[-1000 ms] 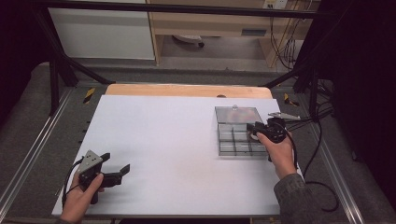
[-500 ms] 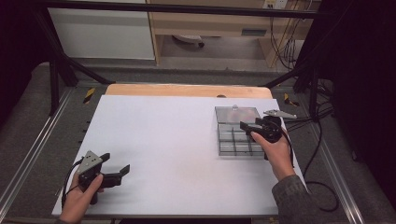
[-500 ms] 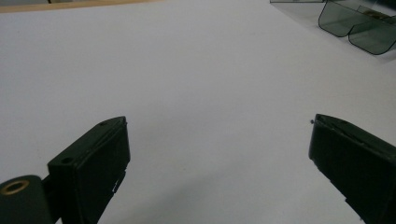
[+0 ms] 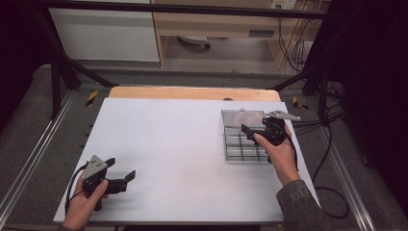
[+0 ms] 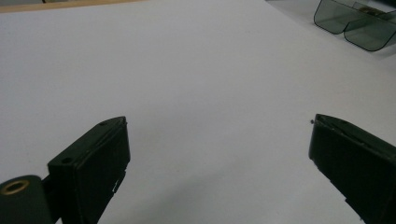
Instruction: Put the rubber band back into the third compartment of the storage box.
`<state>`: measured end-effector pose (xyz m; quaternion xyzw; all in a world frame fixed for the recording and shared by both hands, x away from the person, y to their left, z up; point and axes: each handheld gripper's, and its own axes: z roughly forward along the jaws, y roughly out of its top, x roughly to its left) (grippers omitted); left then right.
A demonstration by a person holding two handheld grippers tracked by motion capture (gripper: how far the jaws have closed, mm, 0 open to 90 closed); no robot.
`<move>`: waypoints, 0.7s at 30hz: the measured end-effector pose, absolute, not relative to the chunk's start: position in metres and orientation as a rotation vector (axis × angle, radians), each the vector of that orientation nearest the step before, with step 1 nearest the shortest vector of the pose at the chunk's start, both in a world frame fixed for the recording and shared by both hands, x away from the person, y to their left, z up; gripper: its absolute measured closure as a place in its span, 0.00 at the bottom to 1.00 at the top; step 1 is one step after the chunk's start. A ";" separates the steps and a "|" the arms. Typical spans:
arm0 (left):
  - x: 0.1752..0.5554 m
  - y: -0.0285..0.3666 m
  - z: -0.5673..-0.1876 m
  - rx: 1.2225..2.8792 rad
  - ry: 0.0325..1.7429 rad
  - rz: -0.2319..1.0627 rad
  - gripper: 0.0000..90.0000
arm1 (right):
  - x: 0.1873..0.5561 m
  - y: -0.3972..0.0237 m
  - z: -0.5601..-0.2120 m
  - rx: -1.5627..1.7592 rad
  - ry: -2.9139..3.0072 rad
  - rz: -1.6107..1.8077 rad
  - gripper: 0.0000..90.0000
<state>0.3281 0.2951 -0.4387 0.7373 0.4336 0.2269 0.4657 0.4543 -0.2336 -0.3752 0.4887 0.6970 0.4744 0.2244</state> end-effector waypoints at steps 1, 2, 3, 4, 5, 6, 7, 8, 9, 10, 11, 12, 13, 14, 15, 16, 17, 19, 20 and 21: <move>0.328 0.296 -0.439 1.812 1.066 0.560 0.06 | 0.454 -0.233 -0.374 1.344 1.923 1.315 0.05; 0.328 0.296 -0.439 1.809 1.068 0.560 0.06 | 0.453 -0.232 -0.373 1.335 1.925 1.322 0.05; 0.328 0.296 -0.438 1.806 1.067 0.561 0.06 | 0.452 -0.231 -0.371 1.324 1.930 1.319 0.05; 0.328 0.296 -0.438 1.802 1.066 0.557 0.06 | 0.451 -0.230 -0.370 1.316 1.926 1.320 0.05; 0.328 0.297 -0.437 1.801 1.064 0.560 0.06 | 0.450 -0.230 -0.368 1.304 1.929 1.331 0.05; 0.327 0.296 -0.437 1.799 1.065 0.557 0.06 | 0.448 -0.230 -0.366 1.298 1.933 1.345 0.05; 0.327 0.296 -0.437 1.798 1.064 0.558 0.06 | 0.447 -0.230 -0.365 1.294 1.928 1.352 0.05; 0.327 0.297 -0.437 1.798 1.063 0.559 0.06 | 0.446 -0.230 -0.363 1.288 1.928 1.357 0.05; 0.327 0.297 -0.437 1.796 1.065 0.558 0.06 | 0.444 -0.230 -0.361 1.282 1.925 1.362 0.05; 0.327 0.297 -0.437 1.795 1.065 0.559 0.06 | 0.443 -0.231 -0.359 1.277 1.921 1.367 0.05; 0.327 0.297 -0.437 1.794 1.065 0.559 0.06 | 0.441 -0.231 -0.357 1.270 1.920 1.377 0.05; 0.327 0.297 -0.437 1.793 1.065 0.559 0.06 | 0.439 -0.232 -0.355 1.262 1.917 1.388 0.05; 0.327 0.298 -0.437 1.793 1.065 0.559 0.06 | 0.437 -0.233 -0.353 1.256 1.915 1.399 0.05; 0.327 0.298 -0.436 1.790 1.066 0.558 0.06 | 0.435 -0.234 -0.350 1.250 1.912 1.408 0.06; 0.327 0.298 -0.436 1.789 1.065 0.559 0.06 | 0.434 -0.235 -0.348 1.244 1.909 1.416 0.08; 0.326 0.298 -0.436 1.789 1.064 0.559 0.06 | 0.432 -0.236 -0.346 1.238 1.907 1.423 0.08; 0.326 0.298 -0.436 1.787 1.064 0.558 0.06 | 0.430 -0.237 -0.344 1.234 1.904 1.429 0.08; 0.325 0.299 -0.435 1.788 1.063 0.562 0.06 | 0.426 -0.239 -0.340 1.220 1.887 1.456 0.09; 0.325 0.300 -0.435 1.778 1.067 0.561 0.06 | 0.424 -0.240 -0.338 1.215 1.876 1.473 0.09; 0.324 0.300 -0.434 1.776 1.067 0.561 0.06 | 0.422 -0.241 -0.337 1.208 1.863 1.486 0.09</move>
